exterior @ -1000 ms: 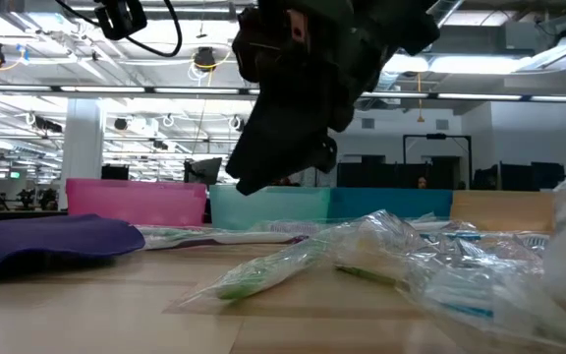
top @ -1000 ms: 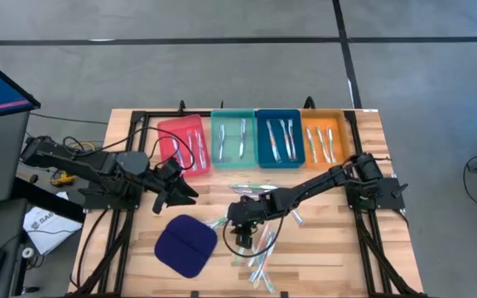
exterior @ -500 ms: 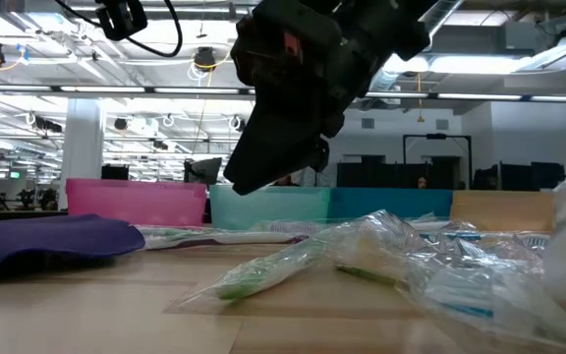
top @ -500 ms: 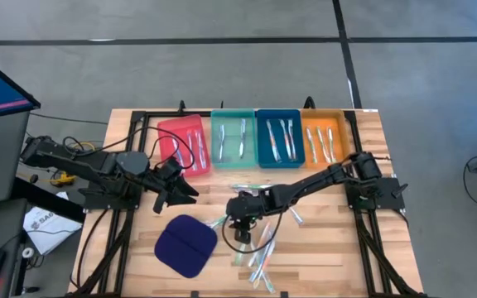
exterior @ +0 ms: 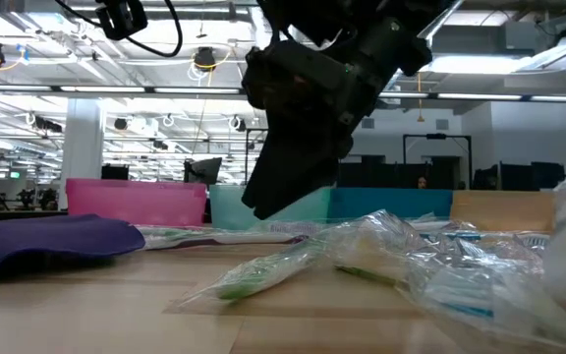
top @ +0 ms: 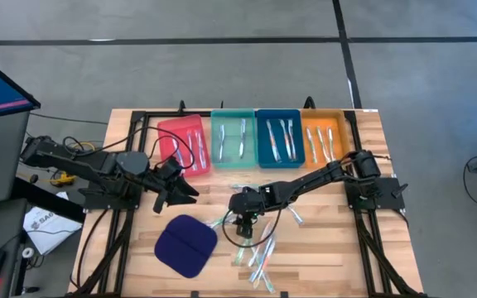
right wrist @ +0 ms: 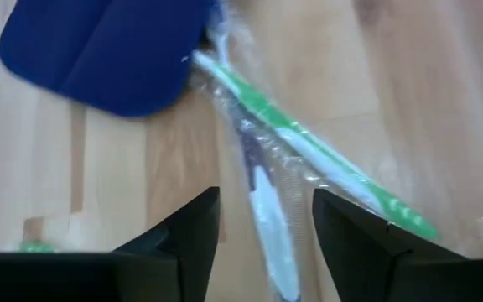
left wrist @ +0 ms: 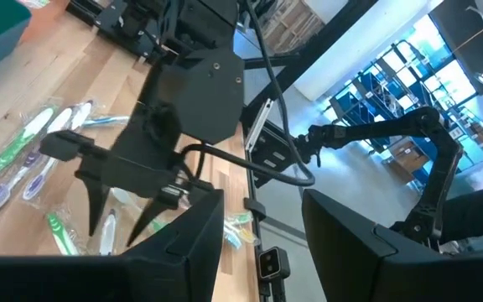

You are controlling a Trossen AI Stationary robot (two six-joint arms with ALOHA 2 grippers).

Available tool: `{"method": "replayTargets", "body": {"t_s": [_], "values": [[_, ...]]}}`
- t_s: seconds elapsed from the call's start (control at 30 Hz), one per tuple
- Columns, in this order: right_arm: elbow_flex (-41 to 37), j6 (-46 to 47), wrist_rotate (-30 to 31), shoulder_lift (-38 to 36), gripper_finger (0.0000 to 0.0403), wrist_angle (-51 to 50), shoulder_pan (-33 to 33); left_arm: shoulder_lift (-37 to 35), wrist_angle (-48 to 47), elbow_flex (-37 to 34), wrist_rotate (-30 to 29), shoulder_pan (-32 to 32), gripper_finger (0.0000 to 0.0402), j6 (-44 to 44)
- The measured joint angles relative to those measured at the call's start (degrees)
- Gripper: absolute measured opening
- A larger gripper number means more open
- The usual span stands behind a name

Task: Pick & Place Toothbrushes
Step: Put the purple toothbrush into the green bin

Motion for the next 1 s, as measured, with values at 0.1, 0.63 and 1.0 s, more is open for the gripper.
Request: {"method": "replayTargets", "body": {"t_s": [0.1, 0.63, 1.0], "values": [[0.0, -2.2, 0.6, 0.0, 0.02, 0.2, 0.1, 0.0, 0.0, 0.0, 0.0, 0.0, 0.0158, 0.2], [0.3, -8.5, 2.1, 2.3, 0.0218, 3.2, 2.2, 0.0, -0.1, 0.0, 0.0, 0.0, 0.0158, 0.4], [0.0, -7.0, -0.9, 4.8, 0.0214, 6.1, 1.7, 0.0, -0.4, 0.0, -0.3, 0.9, 0.0158, 0.3]]}}
